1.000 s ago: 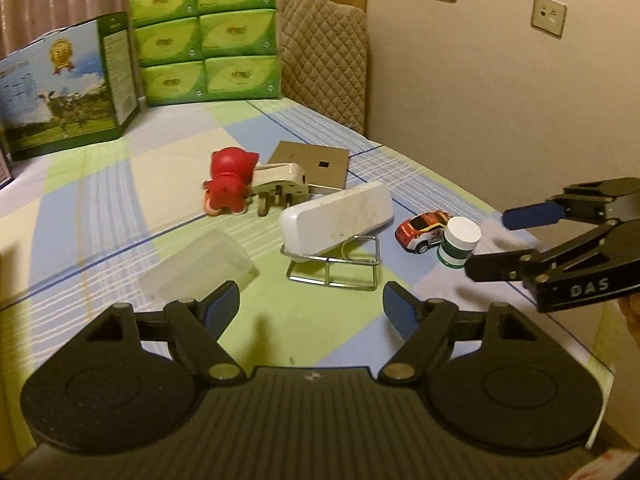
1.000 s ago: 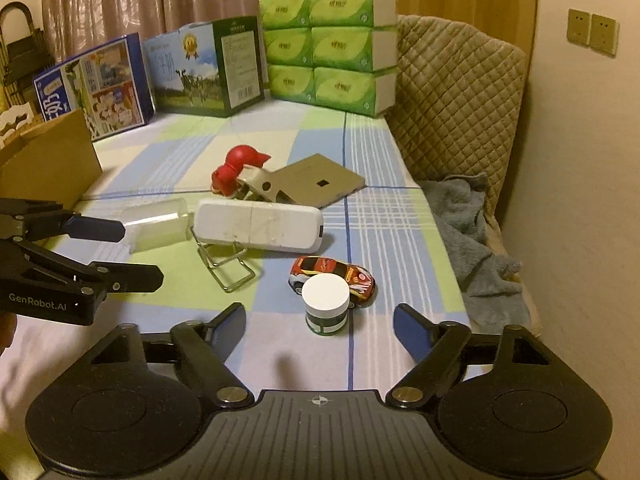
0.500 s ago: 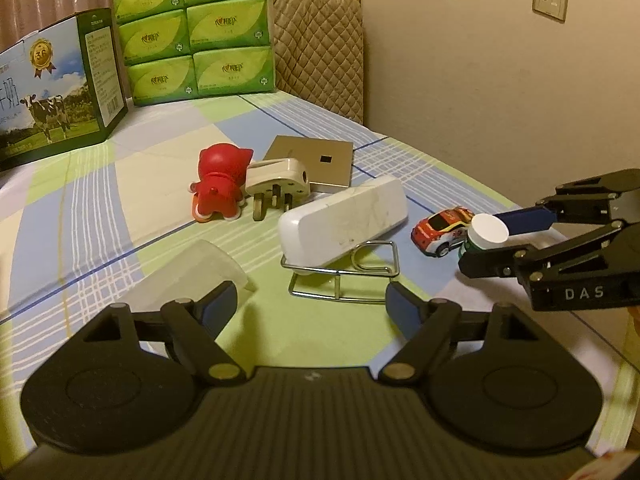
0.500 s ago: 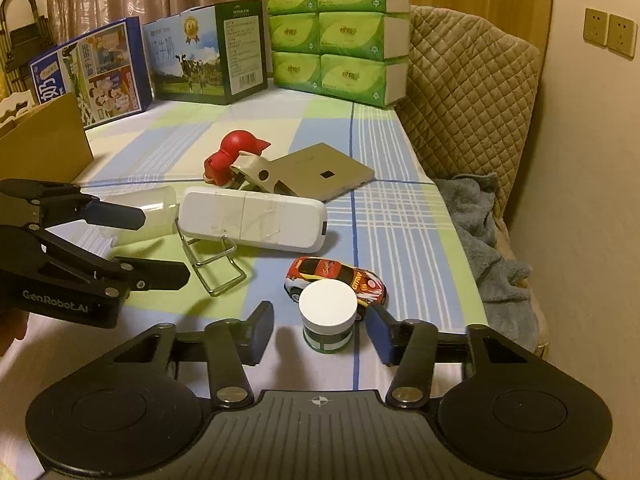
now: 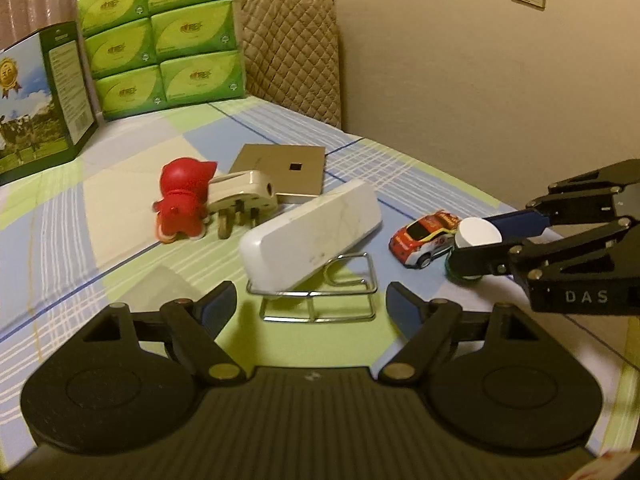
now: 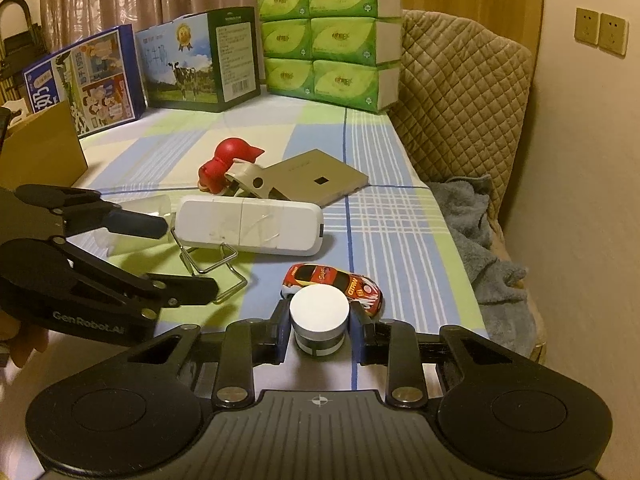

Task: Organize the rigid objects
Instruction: 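Grasp the white jar with the right gripper while the left gripper grasps the metal wire stand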

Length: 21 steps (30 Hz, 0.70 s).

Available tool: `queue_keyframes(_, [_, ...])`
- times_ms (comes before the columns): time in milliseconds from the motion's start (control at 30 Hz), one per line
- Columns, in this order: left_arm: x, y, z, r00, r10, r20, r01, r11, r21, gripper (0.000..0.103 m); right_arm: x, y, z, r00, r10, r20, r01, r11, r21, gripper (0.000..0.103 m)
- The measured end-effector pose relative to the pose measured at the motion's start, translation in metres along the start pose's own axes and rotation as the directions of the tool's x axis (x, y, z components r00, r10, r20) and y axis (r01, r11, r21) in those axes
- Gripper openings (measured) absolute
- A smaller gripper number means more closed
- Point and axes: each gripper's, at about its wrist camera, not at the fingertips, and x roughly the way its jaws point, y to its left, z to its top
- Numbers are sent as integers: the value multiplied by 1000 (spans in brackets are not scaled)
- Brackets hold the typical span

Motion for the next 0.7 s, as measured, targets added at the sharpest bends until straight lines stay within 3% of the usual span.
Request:
queue_keyframes(200, [5,3,4,1000,-7,16,8,999,-37,77,-1,-1,0,1000,-5,-6,5,1000,5,27])
queue_keyframes(300, [8,6,4,1000,-9,5,9,999,-54,66,-1,0,0,1000,-5,-7,5,1000,5,27])
queue_keyframes(700, [-36,7,-7,997,57,-52,-63,991,-117,65,-13,3,4,1000,-1,7,1,1000,14,27])
